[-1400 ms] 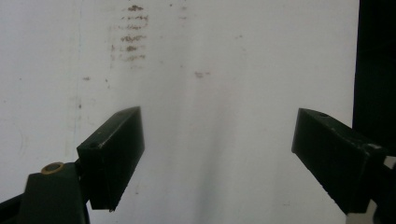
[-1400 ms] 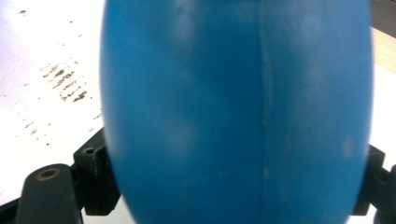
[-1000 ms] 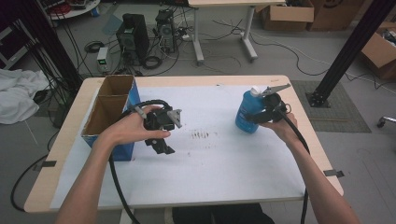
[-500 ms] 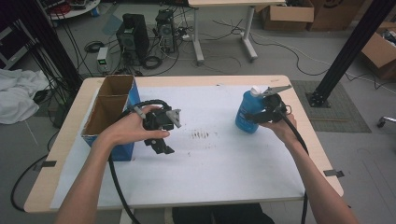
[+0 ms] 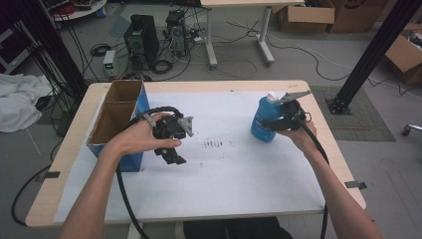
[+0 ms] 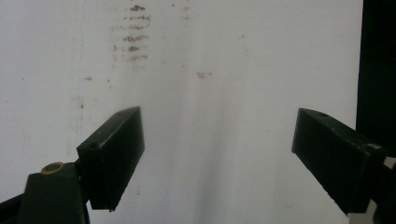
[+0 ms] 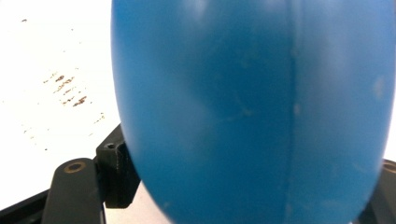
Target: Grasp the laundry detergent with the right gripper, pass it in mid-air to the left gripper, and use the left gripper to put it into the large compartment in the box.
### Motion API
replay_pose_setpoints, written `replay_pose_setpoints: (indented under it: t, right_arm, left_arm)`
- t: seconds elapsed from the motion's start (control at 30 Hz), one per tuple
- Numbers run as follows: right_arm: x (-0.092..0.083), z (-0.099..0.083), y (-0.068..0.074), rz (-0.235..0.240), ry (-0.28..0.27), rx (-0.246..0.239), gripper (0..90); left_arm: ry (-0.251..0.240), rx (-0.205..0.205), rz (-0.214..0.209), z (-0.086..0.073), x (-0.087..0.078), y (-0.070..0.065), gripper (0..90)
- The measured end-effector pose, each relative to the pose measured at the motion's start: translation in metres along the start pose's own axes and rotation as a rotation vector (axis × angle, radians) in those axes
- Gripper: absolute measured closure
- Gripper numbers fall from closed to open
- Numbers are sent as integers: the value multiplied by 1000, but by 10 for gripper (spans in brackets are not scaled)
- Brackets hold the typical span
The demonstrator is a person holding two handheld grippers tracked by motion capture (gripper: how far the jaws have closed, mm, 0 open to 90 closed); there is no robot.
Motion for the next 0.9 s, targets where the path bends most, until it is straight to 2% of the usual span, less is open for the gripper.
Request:
replay_pose_setpoints:
  t: [0.9]
  right_arm:
    - [3, 2, 3, -15, -7, -10, 382]
  left_arm:
    - [-3, 1, 14, -1, -1, 0, 177]
Point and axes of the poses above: each handheld gripper's, and its own axes: x roughly forward along the jaws, z roughly out of its top, y roughly to its left, the point moved 5 cm from there along x, roughly forward along the jaws, and after that the axes turned 11 degrees about -z, right-handed, at the moved point
